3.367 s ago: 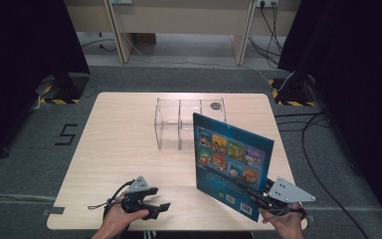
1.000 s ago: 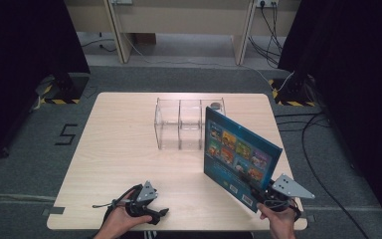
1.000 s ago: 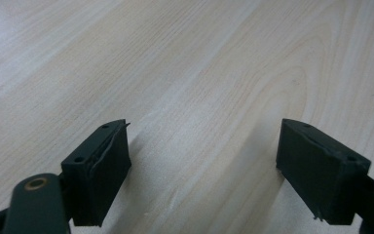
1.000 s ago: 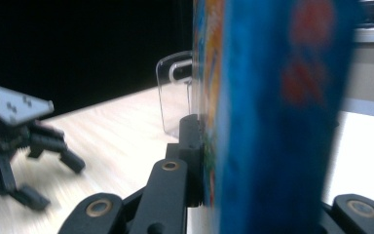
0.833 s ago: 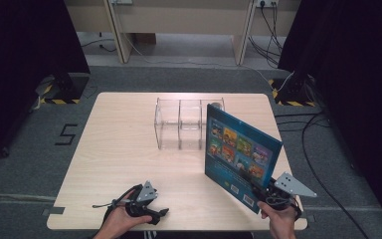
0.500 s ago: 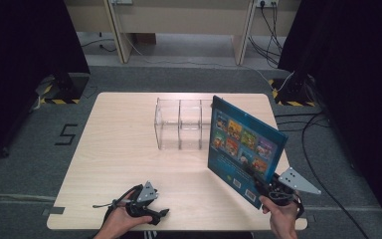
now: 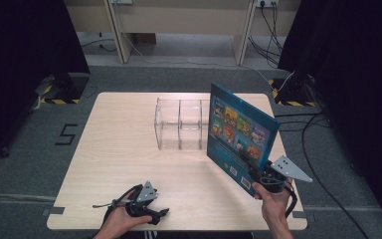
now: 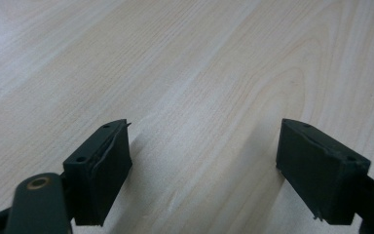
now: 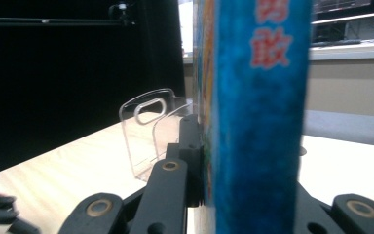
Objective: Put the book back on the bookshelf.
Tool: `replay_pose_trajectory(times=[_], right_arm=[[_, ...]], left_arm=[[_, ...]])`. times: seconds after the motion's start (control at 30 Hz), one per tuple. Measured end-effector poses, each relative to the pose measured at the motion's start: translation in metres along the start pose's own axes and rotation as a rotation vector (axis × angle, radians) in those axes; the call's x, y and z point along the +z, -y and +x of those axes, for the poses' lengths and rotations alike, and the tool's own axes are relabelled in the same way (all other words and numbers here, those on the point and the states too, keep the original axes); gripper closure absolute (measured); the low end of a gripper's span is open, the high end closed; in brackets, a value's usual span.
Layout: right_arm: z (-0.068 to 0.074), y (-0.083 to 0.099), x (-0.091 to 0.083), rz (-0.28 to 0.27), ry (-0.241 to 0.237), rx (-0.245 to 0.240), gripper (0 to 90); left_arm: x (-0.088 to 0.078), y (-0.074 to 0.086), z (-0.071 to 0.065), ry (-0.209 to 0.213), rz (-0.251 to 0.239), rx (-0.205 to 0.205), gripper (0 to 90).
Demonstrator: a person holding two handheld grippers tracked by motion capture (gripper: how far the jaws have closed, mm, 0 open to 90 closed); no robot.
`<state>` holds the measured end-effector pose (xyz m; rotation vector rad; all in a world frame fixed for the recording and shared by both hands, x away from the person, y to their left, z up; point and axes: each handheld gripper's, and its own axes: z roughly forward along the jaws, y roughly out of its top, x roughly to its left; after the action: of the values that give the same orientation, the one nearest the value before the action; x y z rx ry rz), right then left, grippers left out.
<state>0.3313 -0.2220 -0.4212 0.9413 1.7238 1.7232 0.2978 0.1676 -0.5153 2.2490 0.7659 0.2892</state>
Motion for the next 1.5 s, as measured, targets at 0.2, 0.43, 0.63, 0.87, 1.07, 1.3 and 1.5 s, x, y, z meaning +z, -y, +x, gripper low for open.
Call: replay_pose_trajectory(times=[0.2,0.43,0.63,0.87,1.07,1.3,1.5], right_arm=[[-0.003,-0.002,0.013,-0.008,0.059,-0.007,82.5],[-0.007,-0.007,0.038,-0.019,0.098,-0.017,82.5],[-0.008,-0.011,0.057,-0.036,0.14,-0.018,82.5],[-0.006,-0.009,0.08,-0.023,0.189,-0.066,82.5],[-0.004,-0.005,0.099,-0.046,0.215,-0.056,82.6],[-0.003,-0.005,0.111,-0.068,0.24,-0.057,82.5],[-0.004,0.001,0.122,-0.068,0.275,-0.065,82.5]], left_arm=[[0.0,0.0,0.0,0.001,0.0,0.003,18.9],[0.0,0.001,0.003,0.005,-0.007,0.005,16.9],[0.0,0.001,0.003,0.006,-0.007,0.007,16.9],[0.0,0.002,0.003,0.006,-0.01,0.007,16.8],[0.0,0.002,0.003,0.006,-0.011,0.005,16.9],[0.0,0.002,0.003,0.007,-0.012,0.007,16.9],[0.0,0.003,0.002,0.01,-0.012,0.009,16.9]])
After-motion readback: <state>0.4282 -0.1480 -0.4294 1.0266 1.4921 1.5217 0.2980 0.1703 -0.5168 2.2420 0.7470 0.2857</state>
